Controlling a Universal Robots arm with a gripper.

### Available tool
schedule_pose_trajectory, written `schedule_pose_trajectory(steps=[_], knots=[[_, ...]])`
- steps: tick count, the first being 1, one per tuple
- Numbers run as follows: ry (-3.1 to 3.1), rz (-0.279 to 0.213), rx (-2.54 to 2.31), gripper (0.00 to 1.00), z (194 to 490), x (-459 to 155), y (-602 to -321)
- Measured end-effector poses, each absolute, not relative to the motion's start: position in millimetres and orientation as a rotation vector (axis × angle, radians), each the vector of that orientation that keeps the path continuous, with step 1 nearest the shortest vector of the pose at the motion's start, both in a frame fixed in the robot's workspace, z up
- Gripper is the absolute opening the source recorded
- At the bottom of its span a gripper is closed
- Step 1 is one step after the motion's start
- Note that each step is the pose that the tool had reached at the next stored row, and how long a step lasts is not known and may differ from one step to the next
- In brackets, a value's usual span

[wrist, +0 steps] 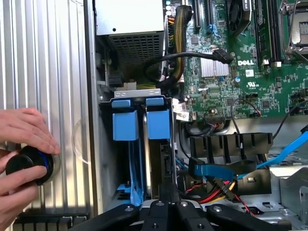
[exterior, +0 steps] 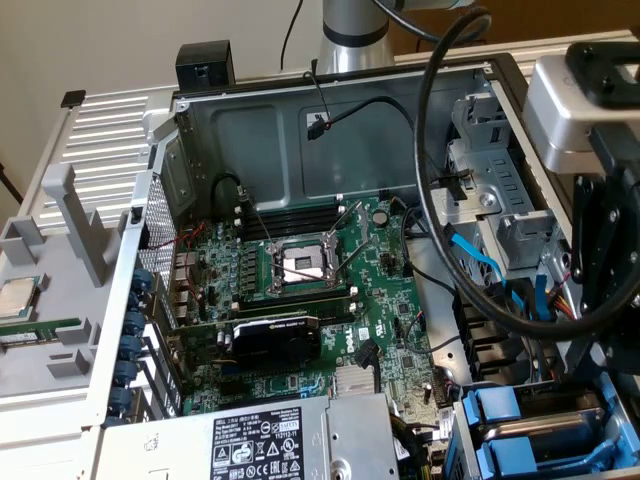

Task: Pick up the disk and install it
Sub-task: 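Insert the second disk wire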

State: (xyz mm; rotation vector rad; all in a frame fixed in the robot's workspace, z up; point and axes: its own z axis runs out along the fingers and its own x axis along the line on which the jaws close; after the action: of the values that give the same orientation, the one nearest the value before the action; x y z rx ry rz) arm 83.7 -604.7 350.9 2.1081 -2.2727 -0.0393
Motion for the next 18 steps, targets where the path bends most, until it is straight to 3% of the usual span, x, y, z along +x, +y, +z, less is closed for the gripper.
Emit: schedule_pose_trajectory(steps=[18], knots=[[-2.278,-0.053,2.114,0.11,344.1,82.6,-604.9]])
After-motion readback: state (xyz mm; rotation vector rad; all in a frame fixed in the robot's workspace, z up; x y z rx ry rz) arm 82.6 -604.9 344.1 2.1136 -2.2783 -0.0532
